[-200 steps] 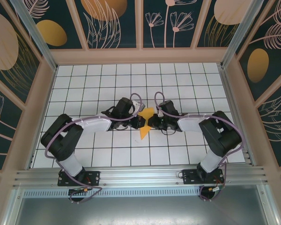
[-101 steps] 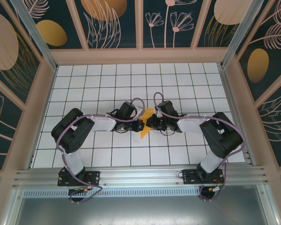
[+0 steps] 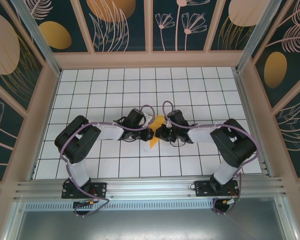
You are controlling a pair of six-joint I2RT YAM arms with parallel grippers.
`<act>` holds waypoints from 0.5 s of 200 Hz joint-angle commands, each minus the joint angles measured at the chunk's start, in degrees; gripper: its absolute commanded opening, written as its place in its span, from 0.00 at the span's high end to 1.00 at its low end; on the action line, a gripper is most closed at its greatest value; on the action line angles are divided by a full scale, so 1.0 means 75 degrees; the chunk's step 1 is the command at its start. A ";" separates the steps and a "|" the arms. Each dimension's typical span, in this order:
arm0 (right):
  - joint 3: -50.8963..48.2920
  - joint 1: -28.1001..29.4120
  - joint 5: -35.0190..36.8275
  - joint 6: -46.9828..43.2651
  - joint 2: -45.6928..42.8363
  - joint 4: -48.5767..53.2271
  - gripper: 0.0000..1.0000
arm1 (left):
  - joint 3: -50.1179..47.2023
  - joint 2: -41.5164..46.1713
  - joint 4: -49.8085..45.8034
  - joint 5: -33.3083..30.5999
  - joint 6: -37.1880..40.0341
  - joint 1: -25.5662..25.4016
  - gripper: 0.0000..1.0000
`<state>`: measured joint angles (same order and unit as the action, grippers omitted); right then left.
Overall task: Fold a paper plane with a square sheet of paper (pick it up from the middle)
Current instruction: Third fold the triangle at the center of the table.
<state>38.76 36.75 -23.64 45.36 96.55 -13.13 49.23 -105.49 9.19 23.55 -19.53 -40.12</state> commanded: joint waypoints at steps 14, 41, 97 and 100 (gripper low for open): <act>-0.0141 -0.0290 0.0040 -0.0041 0.0021 -0.0156 0.88 | -0.0236 -0.0311 -0.0675 -0.0339 0.0381 0.0004 1.00; -0.0109 -0.0496 0.0082 -0.0148 0.0123 -0.0058 0.88 | -0.0285 -0.0315 -0.0716 -0.0407 0.0452 -0.0006 1.00; -0.0091 -0.1034 -0.0036 -0.0284 0.0230 -0.0130 0.87 | -0.0363 -0.0386 -0.0863 -0.0562 0.0615 0.0006 1.00; -0.0100 -0.1049 -0.0042 -0.0293 0.0237 -0.0142 0.87 | -0.0371 -0.0394 -0.0862 -0.0562 0.0615 -0.0005 1.00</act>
<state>38.44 31.03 -23.75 44.84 96.73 -13.17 49.06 -105.49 9.21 23.33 -16.75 -40.12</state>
